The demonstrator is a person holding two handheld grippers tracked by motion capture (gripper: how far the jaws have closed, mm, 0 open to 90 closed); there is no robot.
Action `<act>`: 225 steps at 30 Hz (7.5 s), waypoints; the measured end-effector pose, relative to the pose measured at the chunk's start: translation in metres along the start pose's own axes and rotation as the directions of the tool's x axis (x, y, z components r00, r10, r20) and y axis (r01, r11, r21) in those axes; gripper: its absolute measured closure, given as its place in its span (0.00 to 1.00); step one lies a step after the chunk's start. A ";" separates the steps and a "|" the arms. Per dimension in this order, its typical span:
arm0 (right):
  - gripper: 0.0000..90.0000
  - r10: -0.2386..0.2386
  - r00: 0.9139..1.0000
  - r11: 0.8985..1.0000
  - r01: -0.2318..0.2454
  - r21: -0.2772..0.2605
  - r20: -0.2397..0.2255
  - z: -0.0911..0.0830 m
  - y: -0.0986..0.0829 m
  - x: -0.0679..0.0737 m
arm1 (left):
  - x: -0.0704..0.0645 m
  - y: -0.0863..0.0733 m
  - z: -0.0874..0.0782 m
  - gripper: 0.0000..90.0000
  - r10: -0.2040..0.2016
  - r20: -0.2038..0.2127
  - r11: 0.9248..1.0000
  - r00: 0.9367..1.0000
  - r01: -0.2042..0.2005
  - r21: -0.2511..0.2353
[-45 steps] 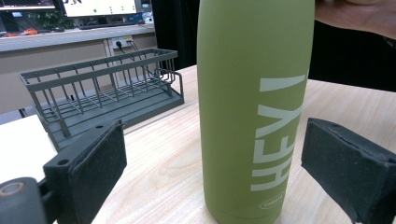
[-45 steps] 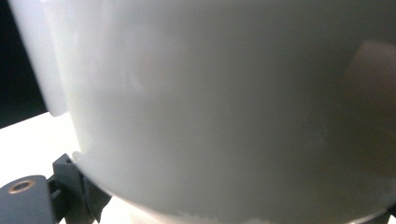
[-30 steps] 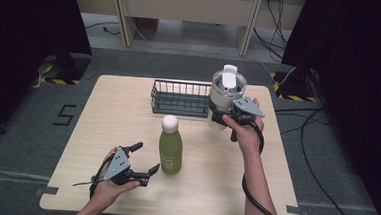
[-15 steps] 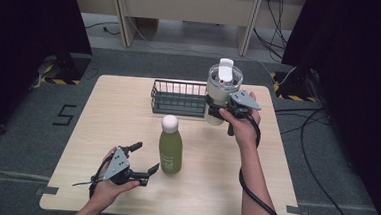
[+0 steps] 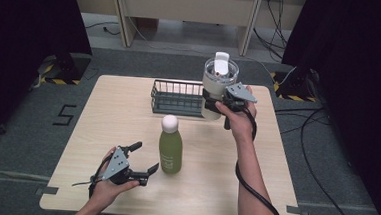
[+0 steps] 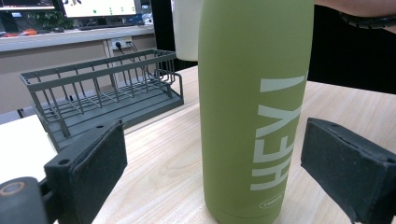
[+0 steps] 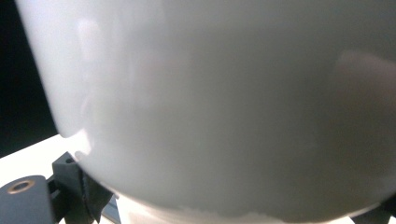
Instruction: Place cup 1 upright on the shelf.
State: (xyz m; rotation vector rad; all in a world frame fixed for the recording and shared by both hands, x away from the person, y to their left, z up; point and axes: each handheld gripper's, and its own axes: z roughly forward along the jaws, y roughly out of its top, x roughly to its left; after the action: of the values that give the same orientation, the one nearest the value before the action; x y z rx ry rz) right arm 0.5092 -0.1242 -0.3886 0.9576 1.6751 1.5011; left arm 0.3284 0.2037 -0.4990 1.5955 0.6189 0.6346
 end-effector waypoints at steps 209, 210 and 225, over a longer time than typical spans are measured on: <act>0.01 0.005 1.000 0.996 -0.005 0.088 0.004 0.119 -0.024 0.002 | -0.004 0.000 0.000 0.11 0.001 0.018 1.000 1.000 -0.001 -0.005; 0.01 0.004 1.000 0.996 -0.005 0.088 0.005 0.117 -0.024 0.002 | -0.004 0.000 0.000 0.11 0.001 0.018 1.000 1.000 -0.001 -0.005; 0.03 -0.003 1.000 0.995 0.003 0.096 0.000 0.093 -0.030 0.002 | -0.006 0.000 0.002 0.11 0.006 0.022 1.000 1.000 -0.006 -0.003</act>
State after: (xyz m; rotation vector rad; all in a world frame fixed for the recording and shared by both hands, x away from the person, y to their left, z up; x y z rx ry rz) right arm 0.5863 -0.0789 -0.4280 1.0043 1.7613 1.4295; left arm 0.3253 0.1982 -0.4993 1.6001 0.5975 0.6213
